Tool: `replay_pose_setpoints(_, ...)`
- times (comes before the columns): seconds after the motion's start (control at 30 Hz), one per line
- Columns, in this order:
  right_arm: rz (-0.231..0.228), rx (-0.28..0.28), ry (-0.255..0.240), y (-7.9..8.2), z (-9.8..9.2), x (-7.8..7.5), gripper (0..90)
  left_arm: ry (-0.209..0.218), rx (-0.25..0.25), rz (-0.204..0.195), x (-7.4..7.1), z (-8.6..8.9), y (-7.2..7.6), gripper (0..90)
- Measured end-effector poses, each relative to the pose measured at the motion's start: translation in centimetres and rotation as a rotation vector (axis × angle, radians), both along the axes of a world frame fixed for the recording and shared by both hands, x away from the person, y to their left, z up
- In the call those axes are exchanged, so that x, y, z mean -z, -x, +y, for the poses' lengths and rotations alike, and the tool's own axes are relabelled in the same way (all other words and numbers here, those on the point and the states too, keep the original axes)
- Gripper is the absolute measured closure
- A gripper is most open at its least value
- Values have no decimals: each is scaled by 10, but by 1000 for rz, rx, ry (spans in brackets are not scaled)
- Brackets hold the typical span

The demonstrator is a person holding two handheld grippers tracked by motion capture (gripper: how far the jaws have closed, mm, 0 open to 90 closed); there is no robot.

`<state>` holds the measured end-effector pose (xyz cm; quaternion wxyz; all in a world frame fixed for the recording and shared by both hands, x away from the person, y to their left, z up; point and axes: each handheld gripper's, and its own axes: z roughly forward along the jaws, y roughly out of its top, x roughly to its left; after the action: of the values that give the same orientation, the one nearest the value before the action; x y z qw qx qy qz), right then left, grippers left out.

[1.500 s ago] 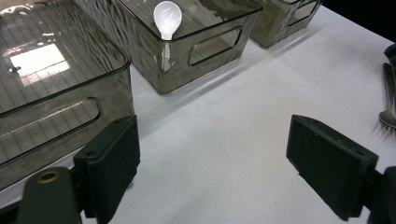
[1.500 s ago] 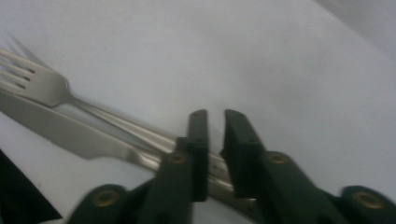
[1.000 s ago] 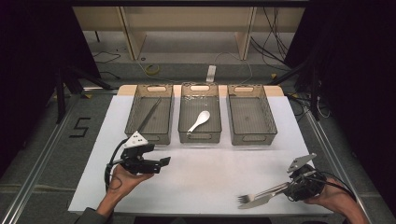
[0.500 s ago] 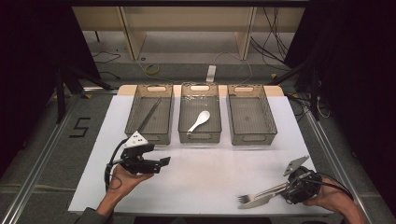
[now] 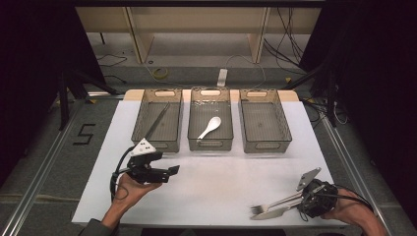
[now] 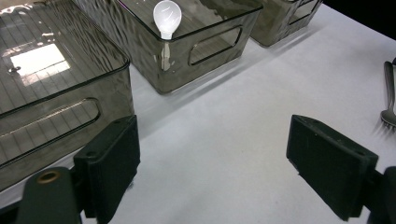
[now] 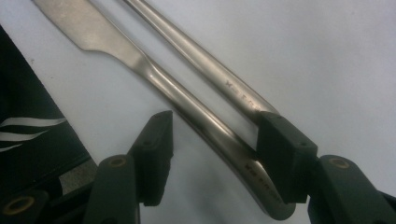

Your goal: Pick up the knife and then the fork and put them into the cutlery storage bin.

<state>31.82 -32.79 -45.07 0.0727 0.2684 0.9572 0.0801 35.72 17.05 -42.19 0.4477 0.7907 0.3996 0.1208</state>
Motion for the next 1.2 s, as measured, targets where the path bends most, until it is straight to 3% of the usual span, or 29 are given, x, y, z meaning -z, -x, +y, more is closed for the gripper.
replay_pose_setpoints(0.33,-2,-96,57,2,13,-1,559,3,1,2,0,-1,0,169)
replay_pose_setpoints(0.57,34,-116,72,0,16,-1,623,1,0,4,0,-1,0,169)
replay_pose_setpoints(1.0,54,-155,115,3,25,-1,743,0,-1,5,1,-1,0,169)
replay_pose_setpoints(1.03,53,-179,127,4,26,-2,760,0,-1,5,1,-1,0,169)
replay_pose_setpoints(1.2,60,-201,120,3,26,-1,791,1,-2,5,1,-1,0,169)
